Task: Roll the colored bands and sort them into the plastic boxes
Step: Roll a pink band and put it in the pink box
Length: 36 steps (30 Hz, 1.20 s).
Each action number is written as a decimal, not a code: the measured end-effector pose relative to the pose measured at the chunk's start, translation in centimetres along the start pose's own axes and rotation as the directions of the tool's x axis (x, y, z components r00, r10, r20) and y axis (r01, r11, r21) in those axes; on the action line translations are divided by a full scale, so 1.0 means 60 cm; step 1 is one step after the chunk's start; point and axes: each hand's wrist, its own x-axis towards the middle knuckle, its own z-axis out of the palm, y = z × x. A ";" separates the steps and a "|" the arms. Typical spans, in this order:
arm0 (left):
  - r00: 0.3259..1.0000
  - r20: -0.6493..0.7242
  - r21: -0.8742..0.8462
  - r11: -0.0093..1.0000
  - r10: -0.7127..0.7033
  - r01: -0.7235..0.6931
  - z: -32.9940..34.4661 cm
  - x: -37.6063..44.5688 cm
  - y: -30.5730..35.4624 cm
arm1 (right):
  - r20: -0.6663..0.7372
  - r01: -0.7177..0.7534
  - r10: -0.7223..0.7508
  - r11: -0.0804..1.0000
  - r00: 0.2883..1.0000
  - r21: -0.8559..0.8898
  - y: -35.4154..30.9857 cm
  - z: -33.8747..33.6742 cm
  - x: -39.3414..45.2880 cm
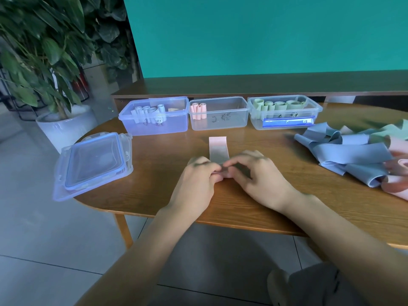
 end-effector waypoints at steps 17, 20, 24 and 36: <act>0.999 0.044 0.017 1.000 -0.003 0.002 -0.024 -0.021 0.011 | 0.334 -0.164 0.122 0.982 0.935 0.099 0.032 -0.007 0.074; 0.999 0.046 0.004 1.000 -0.002 0.002 -0.027 -0.024 0.013 | 0.331 -0.135 0.110 0.989 0.937 0.055 0.040 0.000 0.083; 0.998 0.057 0.026 1.000 0.006 -0.008 -0.028 -0.028 0.013 | 0.323 -0.161 0.152 0.987 0.934 -0.001 0.052 0.008 0.095; 0.998 0.057 0.005 1.000 -0.012 0.011 -0.025 -0.033 0.008 | 0.330 -0.096 0.181 0.962 0.926 -0.256 0.099 0.019 0.137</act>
